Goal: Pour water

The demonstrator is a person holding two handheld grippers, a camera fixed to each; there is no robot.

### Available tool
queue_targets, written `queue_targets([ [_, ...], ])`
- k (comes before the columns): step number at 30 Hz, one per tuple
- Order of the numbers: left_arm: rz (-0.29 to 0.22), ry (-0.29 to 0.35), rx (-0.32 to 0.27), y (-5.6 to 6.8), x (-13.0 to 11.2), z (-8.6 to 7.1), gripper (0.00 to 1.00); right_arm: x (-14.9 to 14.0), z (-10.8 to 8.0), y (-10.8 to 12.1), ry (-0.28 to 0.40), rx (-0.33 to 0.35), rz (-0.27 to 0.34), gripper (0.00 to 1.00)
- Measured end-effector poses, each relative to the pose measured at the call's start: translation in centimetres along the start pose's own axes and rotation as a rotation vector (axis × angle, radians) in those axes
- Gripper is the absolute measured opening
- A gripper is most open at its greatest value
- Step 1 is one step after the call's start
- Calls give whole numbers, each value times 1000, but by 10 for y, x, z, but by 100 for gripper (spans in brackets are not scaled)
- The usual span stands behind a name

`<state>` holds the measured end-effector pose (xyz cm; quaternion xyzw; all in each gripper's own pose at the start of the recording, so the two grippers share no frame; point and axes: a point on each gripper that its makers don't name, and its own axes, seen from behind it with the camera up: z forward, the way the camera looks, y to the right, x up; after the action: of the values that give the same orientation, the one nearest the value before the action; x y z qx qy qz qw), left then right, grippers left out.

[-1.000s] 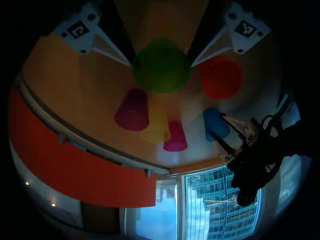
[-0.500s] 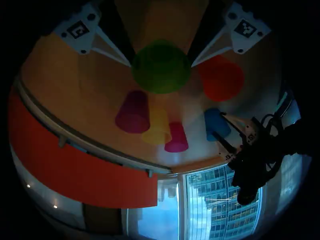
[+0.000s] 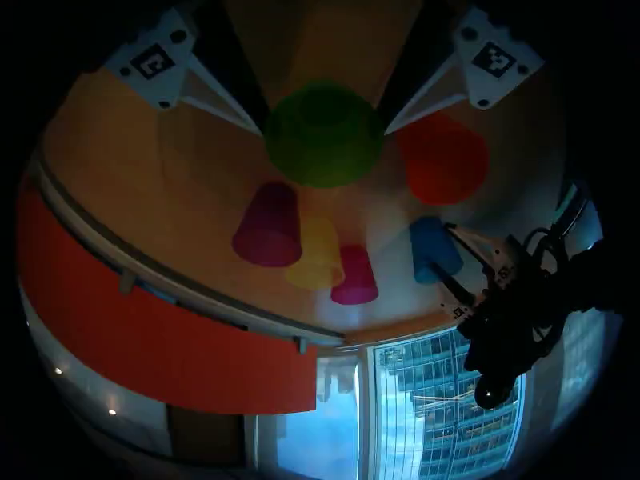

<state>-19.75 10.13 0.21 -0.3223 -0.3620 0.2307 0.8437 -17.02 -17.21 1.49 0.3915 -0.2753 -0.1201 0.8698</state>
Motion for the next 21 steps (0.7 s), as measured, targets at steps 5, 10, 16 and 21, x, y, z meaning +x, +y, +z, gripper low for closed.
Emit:
queue_targets([
  [5,-3,-6,1,0,-4,-1,84,-4,-1,-2,-12,1,4,100],
  [10,-12,-9,9,-3,-9,-4,83,-9,-5,0,-18,-14,6,100],
  [16,-27,-14,24,-6,-20,-11,83,-16,-17,2,-15,-32,20,100],
  [21,-53,-9,39,-8,-29,-19,83,-25,-27,2,-16,-49,31,100],
])
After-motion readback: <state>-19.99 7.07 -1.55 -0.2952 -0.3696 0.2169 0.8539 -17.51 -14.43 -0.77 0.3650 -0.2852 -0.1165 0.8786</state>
